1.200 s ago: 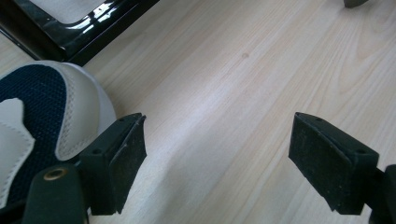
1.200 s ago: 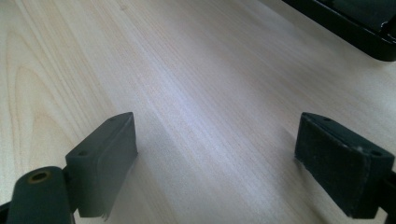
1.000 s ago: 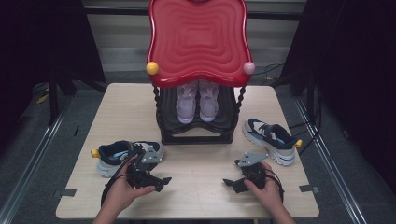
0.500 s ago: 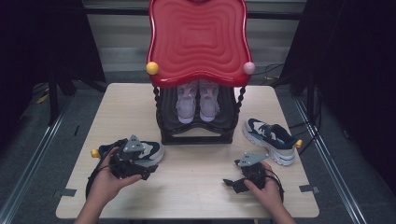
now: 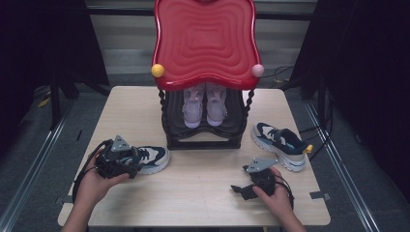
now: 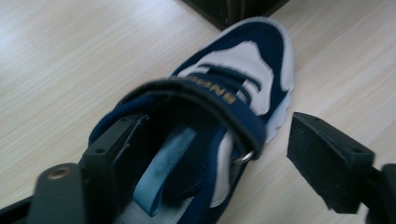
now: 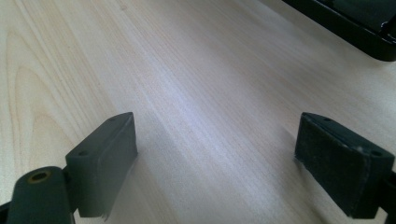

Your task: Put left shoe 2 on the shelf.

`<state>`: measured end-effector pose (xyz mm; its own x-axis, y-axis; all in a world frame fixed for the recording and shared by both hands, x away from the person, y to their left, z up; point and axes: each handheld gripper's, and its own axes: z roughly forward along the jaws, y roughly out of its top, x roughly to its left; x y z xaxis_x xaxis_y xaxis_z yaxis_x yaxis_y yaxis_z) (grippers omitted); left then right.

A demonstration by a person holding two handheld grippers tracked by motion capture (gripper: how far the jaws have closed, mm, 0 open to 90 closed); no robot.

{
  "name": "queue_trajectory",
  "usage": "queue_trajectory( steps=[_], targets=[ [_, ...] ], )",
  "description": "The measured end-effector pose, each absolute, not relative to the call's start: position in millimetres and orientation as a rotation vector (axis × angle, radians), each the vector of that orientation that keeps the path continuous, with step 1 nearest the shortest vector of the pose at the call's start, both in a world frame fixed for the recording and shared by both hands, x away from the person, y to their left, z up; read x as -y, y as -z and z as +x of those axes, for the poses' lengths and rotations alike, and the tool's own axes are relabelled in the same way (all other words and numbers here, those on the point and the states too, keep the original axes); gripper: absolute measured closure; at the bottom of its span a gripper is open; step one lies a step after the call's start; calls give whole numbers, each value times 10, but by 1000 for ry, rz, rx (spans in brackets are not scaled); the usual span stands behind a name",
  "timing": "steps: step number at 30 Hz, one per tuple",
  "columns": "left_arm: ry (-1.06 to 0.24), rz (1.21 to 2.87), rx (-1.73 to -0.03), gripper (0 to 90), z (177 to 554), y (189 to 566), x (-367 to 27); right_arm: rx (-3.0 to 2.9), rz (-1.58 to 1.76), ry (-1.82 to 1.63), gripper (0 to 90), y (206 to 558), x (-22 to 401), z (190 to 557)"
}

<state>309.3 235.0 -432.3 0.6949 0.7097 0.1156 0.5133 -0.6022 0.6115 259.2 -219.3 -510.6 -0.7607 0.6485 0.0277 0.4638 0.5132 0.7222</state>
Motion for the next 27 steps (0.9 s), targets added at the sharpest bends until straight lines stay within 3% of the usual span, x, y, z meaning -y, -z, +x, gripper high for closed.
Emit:
queue_trajectory(
  steps=[8, 10, 15, 17, 27],
  targets=[
    [-452, 2386, -906, 465, 3100, 4421, -2377, -2511, 942, -1088, 124, 5106, 2192, 2592],
    [-441, 2394, -895, 580, 3082, 4410, -2354, -2511, 941, -1088, 124, 5106, 2192, 2592],
    [-450, 2396, -954, 678, 3044, 4370, -2308, -2511, 941, -1088, 124, 5106, 2192, 2592],
    [-457, 2376, -996, 755, 3041, 4366, -2309, -2511, 942, -1088, 124, 5106, 2192, 2592],
    [-507, 2259, -1179, 785, 3112, 4396, -2307, -2512, 941, -1088, 124, 5106, 2192, 2591]
  ],
)
